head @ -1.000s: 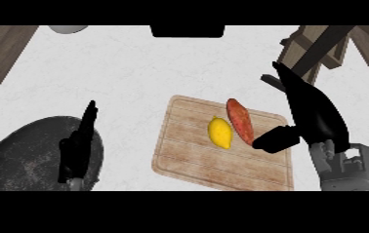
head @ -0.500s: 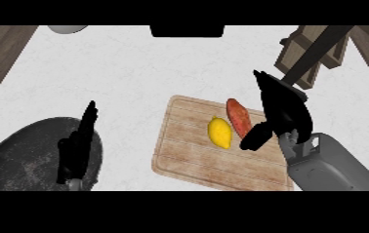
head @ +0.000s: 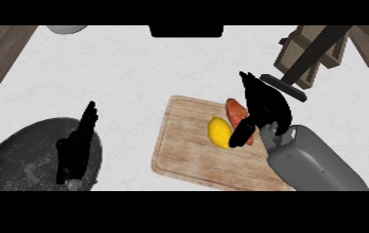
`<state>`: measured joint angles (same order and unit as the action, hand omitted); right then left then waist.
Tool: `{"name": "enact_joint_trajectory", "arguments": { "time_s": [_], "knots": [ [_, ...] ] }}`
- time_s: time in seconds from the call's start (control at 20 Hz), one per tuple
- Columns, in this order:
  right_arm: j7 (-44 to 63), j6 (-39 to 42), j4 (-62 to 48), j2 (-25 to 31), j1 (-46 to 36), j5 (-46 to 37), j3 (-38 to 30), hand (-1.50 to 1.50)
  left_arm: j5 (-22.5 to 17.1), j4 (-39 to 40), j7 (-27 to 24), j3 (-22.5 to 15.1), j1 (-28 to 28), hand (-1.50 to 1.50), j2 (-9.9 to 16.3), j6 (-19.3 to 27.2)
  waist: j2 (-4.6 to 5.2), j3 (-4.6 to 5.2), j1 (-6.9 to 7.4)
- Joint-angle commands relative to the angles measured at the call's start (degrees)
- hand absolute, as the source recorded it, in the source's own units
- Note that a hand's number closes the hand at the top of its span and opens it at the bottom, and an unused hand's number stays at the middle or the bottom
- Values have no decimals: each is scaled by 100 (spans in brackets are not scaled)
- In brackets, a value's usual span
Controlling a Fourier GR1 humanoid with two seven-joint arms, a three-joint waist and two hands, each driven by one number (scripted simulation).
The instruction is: Pick the sweet potato from the cutting board and place it in the tiered basket
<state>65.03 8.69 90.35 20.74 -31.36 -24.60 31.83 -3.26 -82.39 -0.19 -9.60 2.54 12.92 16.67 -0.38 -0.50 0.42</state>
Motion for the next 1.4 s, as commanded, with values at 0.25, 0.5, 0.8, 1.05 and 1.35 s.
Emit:
{"name": "enact_joint_trajectory", "arguments": {
  "time_s": [0.25,0.5,0.8,1.05,1.35],
  "knots": [
    [1270,745,-230,-321,-115,186,29,-150,114,345,122,-102,67,0,-252,89,28,59,-59],
    [1065,792,-635,-383,-291,218,-140,-150,50,229,113,-102,238,0,-209,-87,31,57,-26],
    [885,880,-1071,-562,-206,154,-95,-150,36,503,56,86,3,0,-206,-127,35,59,-61],
    [571,912,-1164,-419,84,285,-311,-150,-39,485,-82,193,125,0,-162,-251,34,57,-75],
    [328,878,-1698,-623,-70,173,-501,-150,196,4,186,-84,395,0,-347,-61,36,52,-1]
  ]
}}
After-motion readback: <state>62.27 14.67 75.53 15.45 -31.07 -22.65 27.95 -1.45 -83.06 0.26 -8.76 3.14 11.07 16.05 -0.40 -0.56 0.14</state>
